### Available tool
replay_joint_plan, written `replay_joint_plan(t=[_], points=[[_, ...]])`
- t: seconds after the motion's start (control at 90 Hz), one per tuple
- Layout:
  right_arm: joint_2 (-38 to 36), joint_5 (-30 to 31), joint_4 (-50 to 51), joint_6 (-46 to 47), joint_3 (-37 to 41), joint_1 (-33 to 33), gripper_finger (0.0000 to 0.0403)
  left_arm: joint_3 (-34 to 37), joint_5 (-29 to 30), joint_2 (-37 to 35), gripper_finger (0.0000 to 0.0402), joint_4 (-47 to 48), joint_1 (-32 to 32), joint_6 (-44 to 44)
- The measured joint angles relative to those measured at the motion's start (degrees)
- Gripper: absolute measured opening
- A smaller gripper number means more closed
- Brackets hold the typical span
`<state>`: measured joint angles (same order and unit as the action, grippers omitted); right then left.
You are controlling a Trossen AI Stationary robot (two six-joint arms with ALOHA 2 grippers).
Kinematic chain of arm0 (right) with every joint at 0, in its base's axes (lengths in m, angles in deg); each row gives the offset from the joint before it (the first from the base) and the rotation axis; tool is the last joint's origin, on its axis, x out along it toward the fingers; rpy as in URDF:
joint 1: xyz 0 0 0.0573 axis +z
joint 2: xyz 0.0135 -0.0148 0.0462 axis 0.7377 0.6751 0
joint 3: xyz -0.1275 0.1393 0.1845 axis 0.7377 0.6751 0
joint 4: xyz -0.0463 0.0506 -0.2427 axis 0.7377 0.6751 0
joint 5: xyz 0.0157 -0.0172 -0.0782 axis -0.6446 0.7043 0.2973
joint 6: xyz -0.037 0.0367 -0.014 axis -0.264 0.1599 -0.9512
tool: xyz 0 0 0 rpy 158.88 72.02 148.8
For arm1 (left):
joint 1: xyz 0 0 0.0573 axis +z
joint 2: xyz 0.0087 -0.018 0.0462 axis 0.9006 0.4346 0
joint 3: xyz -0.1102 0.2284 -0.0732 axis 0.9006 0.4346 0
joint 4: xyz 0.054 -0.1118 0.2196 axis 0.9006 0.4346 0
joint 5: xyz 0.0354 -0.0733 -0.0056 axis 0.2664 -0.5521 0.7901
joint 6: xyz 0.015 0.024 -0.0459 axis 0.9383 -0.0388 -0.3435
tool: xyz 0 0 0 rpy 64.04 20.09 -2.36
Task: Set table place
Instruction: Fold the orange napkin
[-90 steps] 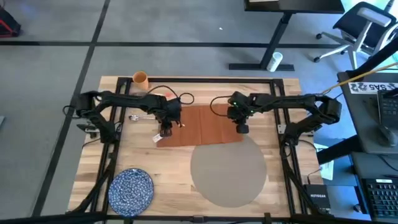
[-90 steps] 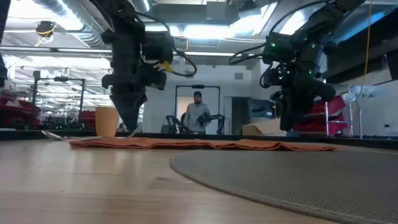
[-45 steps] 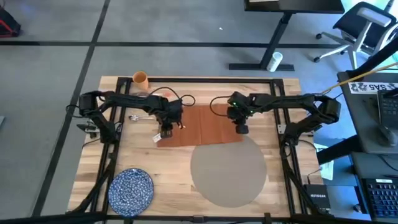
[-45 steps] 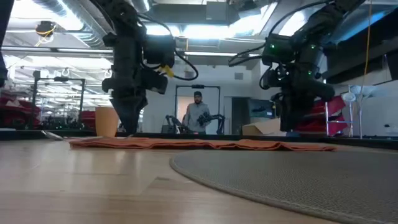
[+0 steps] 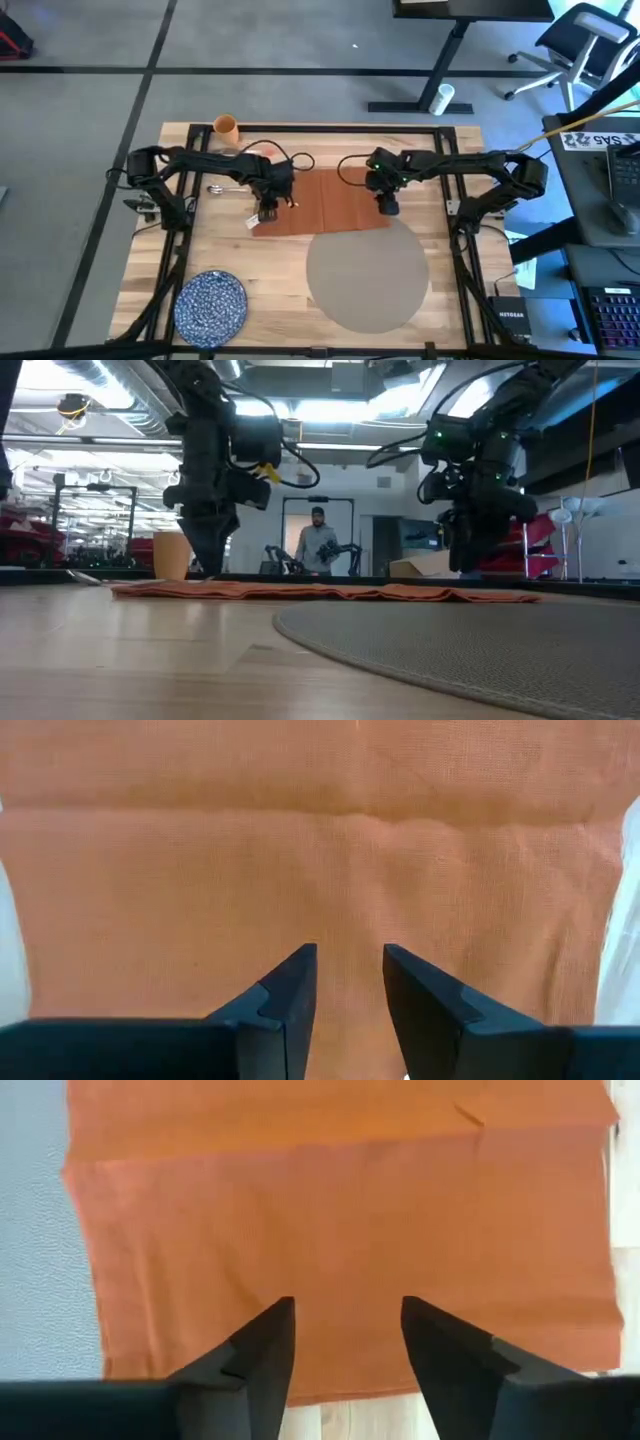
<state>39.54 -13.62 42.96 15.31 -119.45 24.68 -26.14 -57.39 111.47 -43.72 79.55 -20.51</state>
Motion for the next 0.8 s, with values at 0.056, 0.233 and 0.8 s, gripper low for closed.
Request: replay_joint_plan(t=[0.056,0.233,0.8], points=[[0.0,-0.47,0.0,0.18,0.0,0.0,0.0172,0.0,0.0,0.0,0.0102,-0.28,-0.26,-0.19],[0.0,-1.03,0.0,0.55,0.0,0.0,0.0172,0.0,0.02,0.0,0.0102,-1.69,-1.07,-0.79],[5.81,2.03,-3.85,1.68,0.0,3.39,0.0172,0.0,1.49,0.37,0.0102,-2.56,-0.94,0.98]])
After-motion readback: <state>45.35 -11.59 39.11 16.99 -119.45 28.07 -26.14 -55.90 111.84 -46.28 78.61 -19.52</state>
